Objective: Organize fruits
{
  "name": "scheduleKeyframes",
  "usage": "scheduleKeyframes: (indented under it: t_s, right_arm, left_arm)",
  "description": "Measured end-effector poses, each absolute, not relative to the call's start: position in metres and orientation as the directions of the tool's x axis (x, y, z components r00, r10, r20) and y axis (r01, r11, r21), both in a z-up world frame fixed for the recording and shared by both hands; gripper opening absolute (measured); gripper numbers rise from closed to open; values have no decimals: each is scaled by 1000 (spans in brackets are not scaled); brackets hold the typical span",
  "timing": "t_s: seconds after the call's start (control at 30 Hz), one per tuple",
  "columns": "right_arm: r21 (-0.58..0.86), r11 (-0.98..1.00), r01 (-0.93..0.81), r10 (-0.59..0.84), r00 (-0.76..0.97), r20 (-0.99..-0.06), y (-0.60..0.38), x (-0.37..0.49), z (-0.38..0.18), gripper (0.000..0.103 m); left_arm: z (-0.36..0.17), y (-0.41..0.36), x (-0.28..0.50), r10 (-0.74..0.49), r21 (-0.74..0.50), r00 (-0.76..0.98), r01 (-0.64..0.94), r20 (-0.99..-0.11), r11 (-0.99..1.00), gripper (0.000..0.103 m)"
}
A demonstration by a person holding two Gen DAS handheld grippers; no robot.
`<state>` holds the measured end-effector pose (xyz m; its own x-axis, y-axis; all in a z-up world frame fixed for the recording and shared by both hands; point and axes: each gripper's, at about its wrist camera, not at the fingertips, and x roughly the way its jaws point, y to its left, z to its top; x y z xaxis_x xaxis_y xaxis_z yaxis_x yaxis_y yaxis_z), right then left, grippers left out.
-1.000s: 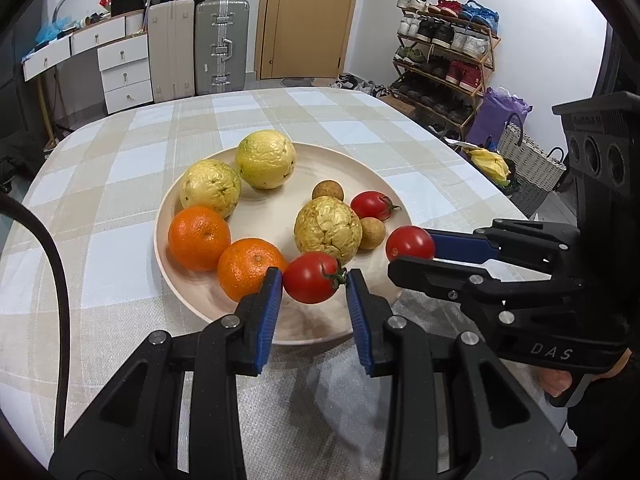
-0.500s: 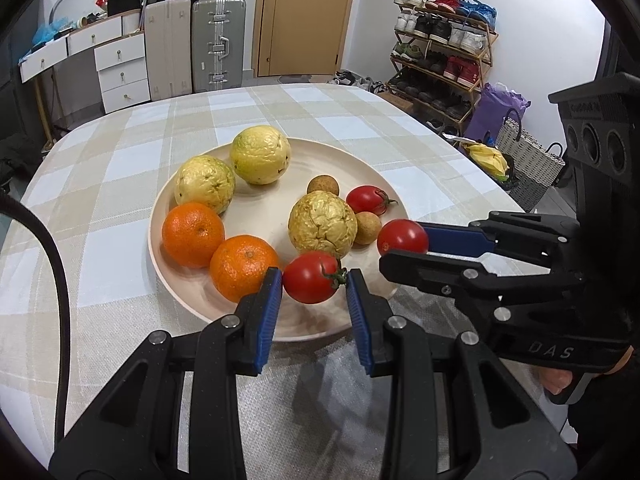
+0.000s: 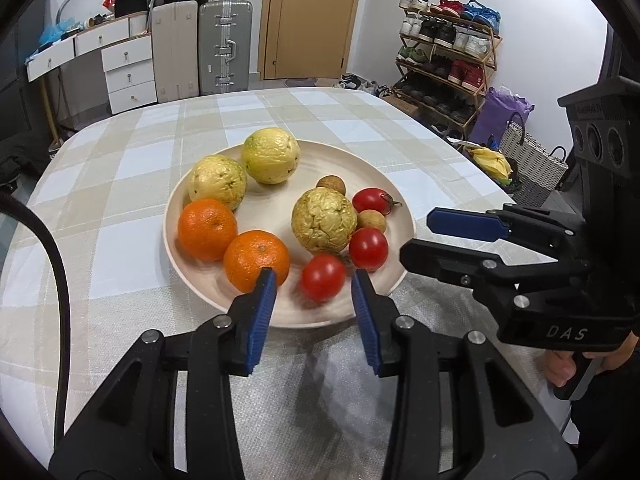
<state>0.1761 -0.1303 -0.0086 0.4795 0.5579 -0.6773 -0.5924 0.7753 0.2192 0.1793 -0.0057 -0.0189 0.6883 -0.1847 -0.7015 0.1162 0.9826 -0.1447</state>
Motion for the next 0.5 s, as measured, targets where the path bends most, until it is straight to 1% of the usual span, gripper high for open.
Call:
scheduleKeyframes:
  t_s: [0.03, 0.07, 0.1, 0.17, 0.2, 0.27, 0.33, 0.4, 0.43, 0.5]
  right_arm:
    - [217, 778, -590, 555, 482, -678, -131, 176, -9, 55]
    - [214, 780, -589, 552, 485, -679, -132, 176, -9, 62]
    - [213, 781, -587, 551, 488, -676, -133, 175, -9, 67]
    - [218, 782, -584, 556, 494, -668, -136, 174, -8, 81]
    - [220, 782, -583, 558, 499, -663, -138, 173, -8, 85]
    - [213, 785, -582, 558, 513, -652, -141, 170, -6, 96]
    - [214, 780, -588, 567, 519, -639, -142, 168, -3, 103]
    - [211, 775, -595, 580, 539, -610, -145, 164, 1, 103]
    - [209, 774, -597, 583, 546, -602, -146, 162, 2, 103]
    - [207, 771, -602, 591, 554, -587, -148, 159, 4, 103]
  left_arm:
    - [-18, -4, 178, -180, -144, 692, 110, -699, 983, 42]
    - [-17, -2, 176, -177, -145, 696, 104, -696, 984, 46]
    - [-17, 0, 175, -172, -147, 699, 96, -694, 984, 49]
    - [-14, 4, 171, -157, -146, 712, 78, -684, 986, 64]
    - [-12, 6, 168, -148, -144, 722, 68, -676, 987, 67]
    - [-8, 10, 163, -129, -136, 739, 52, -662, 989, 82]
    - [-3, 13, 158, -103, -119, 760, 34, -642, 992, 88]
    - [-1, 15, 153, -76, -96, 777, 20, -625, 995, 94]
    - [1, 15, 150, -66, -89, 783, 14, -619, 996, 101]
    - [4, 16, 143, -55, -79, 801, 10, -596, 997, 102]
